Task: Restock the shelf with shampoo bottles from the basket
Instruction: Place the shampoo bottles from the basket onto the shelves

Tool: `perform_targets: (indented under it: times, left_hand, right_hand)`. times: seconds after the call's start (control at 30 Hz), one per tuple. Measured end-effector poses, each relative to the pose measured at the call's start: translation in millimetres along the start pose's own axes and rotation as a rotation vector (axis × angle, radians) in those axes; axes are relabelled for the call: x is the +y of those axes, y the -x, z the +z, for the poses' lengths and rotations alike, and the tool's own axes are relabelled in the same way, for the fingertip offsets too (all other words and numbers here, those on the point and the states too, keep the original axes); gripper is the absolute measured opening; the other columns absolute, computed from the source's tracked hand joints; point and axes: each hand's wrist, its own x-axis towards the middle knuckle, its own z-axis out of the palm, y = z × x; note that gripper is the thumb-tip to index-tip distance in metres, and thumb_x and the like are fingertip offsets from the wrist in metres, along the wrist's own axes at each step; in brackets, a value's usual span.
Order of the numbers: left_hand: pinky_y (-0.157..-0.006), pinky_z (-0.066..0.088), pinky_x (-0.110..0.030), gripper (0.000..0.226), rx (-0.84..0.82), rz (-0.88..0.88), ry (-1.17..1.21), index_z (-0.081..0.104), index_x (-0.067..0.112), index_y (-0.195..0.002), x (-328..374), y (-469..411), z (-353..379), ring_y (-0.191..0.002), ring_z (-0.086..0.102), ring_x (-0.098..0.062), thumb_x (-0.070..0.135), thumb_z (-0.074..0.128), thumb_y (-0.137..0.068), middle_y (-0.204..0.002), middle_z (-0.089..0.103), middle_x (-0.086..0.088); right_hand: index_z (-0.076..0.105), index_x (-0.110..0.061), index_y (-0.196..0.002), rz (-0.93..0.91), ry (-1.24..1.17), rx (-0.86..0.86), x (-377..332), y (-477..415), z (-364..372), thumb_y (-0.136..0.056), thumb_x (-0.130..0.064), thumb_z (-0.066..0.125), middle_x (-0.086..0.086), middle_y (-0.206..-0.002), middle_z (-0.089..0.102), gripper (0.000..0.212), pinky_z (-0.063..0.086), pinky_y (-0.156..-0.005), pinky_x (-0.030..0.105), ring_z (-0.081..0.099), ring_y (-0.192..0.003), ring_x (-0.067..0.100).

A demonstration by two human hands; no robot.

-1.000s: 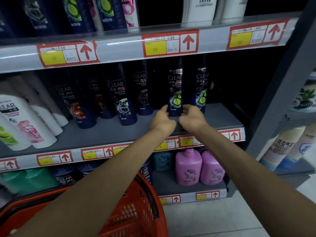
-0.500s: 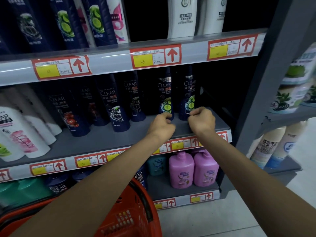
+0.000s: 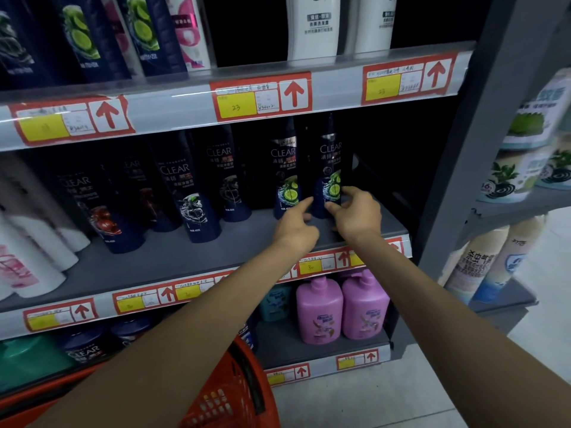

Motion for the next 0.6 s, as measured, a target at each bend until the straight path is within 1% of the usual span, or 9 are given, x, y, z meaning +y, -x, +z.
perform_targets:
  times: [0.07, 0.13, 0.17, 0.23, 0.27, 0.33, 0.47, 0.53, 0.6]
  left_hand:
    - [-0.067, 0.048, -0.022, 0.067, 0.088, 0.022, -0.023, 0.048, 0.03, -0.147, -2, 0, 1, -0.093, 0.063, -0.015, -0.003, 0.055, -0.089, -0.122, 0.064, 0.003]
    - [-0.072, 0.051, -0.026, 0.049, 0.208, 0.021, -0.043, 0.06, 0.029, -0.132, -3, 1, 0, -0.094, 0.065, -0.017, 0.004, 0.055, -0.09, -0.104, 0.067, 0.008]
    - [-0.074, 0.054, -0.028, 0.039, 0.27, 0.015, -0.049, 0.062, 0.028, -0.123, -4, 2, -1, -0.092, 0.065, -0.016, 0.007, 0.056, -0.091, -0.098, 0.067, 0.009]
    - [-0.074, 0.056, -0.033, 0.023, 0.395, 0.01, -0.054, 0.06, 0.025, -0.11, -7, 3, -6, -0.085, 0.065, -0.014, 0.013, 0.062, -0.09, -0.093, 0.066, 0.008]
    - [-0.073, 0.056, -0.034, 0.021, 0.45, 0.01, -0.06, 0.056, 0.023, -0.108, -8, 3, -9, -0.082, 0.064, -0.014, 0.017, 0.065, -0.09, -0.093, 0.066, 0.007]
    - [-0.072, 0.055, -0.036, 0.029, 0.508, 0.003, -0.09, 0.052, 0.021, -0.112, -11, 0, -15, -0.082, 0.063, -0.015, 0.025, 0.069, -0.089, -0.1, 0.065, 0.004]
    - [-0.075, 0.054, -0.035, 0.054, 0.472, -0.091, -0.224, 0.052, 0.017, -0.134, -18, -12, -22, -0.101, 0.066, -0.024, 0.041, 0.071, -0.09, -0.117, 0.067, -0.001]
    - [-0.077, 0.053, -0.034, 0.057, 0.461, -0.113, -0.257, 0.054, 0.018, -0.138, -21, -16, -21, -0.108, 0.066, -0.026, 0.043, 0.071, -0.09, -0.123, 0.068, -0.002]
    - [-0.077, 0.053, -0.035, 0.057, 0.472, -0.119, -0.265, 0.055, 0.019, -0.138, -23, -19, -19, -0.109, 0.066, -0.027, 0.045, 0.07, -0.09, -0.123, 0.069, -0.003]
  right_hand:
    - [0.066, -0.016, -0.129, -0.012, 0.032, 0.028, -1, -1, 1, -0.089, -0.028, 0.078, 0.008, -0.106, 0.076, 0.044, 0.056, -0.093, 0.043, 0.071, -0.102, 0.029]
    - [0.064, -0.015, -0.131, -0.009, 0.053, 0.052, -1, -3, 3, -0.089, -0.03, 0.078, 0.009, -0.113, 0.074, 0.048, 0.053, -0.095, 0.037, 0.068, -0.109, 0.029]
    - [0.064, -0.014, -0.133, -0.005, 0.06, 0.063, -2, -4, 4, -0.088, -0.032, 0.079, 0.009, -0.117, 0.073, 0.05, 0.051, -0.096, 0.036, 0.067, -0.112, 0.029]
    - [0.063, -0.012, -0.132, -0.001, 0.062, 0.077, -3, -4, 7, -0.086, -0.034, 0.081, 0.009, -0.121, 0.071, 0.053, 0.05, -0.095, 0.035, 0.065, -0.115, 0.029]
    - [0.063, -0.012, -0.13, 0.0, 0.06, 0.079, -4, -4, 9, -0.085, -0.035, 0.082, 0.009, -0.121, 0.071, 0.054, 0.05, -0.094, 0.035, 0.065, -0.115, 0.029]
    - [0.063, -0.01, -0.127, 0.001, 0.063, 0.081, -5, -5, 12, -0.085, -0.035, 0.082, 0.01, -0.119, 0.071, 0.053, 0.049, -0.091, 0.034, 0.065, -0.114, 0.029]
    - [0.061, -0.007, -0.125, 0.004, 0.084, 0.096, -8, -4, 17, -0.086, -0.034, 0.082, 0.012, -0.118, 0.07, 0.052, 0.05, -0.089, 0.035, 0.064, -0.112, 0.031]
    - [0.061, -0.007, -0.124, 0.001, 0.09, 0.106, -9, -4, 19, -0.086, -0.034, 0.082, 0.013, -0.117, 0.07, 0.051, 0.051, -0.088, 0.036, 0.065, -0.111, 0.031]
    - [0.061, -0.007, -0.122, 0.0, 0.091, 0.116, -8, -6, 21, -0.085, -0.034, 0.083, 0.013, -0.115, 0.071, 0.051, 0.052, -0.088, 0.037, 0.066, -0.109, 0.032]
